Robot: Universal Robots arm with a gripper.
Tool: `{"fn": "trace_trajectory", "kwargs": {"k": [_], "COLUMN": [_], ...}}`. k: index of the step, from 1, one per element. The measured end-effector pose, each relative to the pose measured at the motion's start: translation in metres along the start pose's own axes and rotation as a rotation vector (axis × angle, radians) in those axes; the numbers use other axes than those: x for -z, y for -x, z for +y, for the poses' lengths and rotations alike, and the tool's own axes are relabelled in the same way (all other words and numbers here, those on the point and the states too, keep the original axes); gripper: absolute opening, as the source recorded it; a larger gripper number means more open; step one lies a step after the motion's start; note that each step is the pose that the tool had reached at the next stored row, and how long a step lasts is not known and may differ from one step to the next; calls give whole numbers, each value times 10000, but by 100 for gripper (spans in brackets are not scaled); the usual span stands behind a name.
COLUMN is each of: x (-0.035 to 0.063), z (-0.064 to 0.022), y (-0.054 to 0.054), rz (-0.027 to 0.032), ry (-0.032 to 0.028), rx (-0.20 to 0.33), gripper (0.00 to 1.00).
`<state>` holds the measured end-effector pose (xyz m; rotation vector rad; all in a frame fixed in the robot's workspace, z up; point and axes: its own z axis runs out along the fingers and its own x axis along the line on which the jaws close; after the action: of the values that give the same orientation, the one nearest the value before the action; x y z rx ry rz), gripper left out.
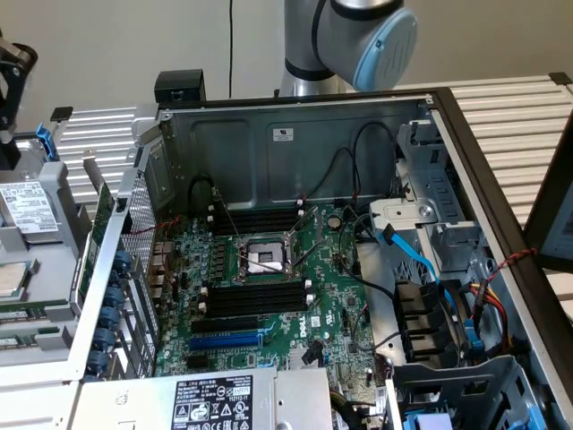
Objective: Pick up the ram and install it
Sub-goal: 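Reach for the ram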
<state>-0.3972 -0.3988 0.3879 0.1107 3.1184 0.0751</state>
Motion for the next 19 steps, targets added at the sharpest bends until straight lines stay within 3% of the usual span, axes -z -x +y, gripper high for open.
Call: {"fn": "trace_trajectory", "kwargs": {"k": [6, 19], "x": [-1, -14], "z": [-13, -34], "y": [-189, -476], "rz": [22, 80], "ry": [-2, -6], "rx": [-1, -4], "gripper": [11, 11]}}
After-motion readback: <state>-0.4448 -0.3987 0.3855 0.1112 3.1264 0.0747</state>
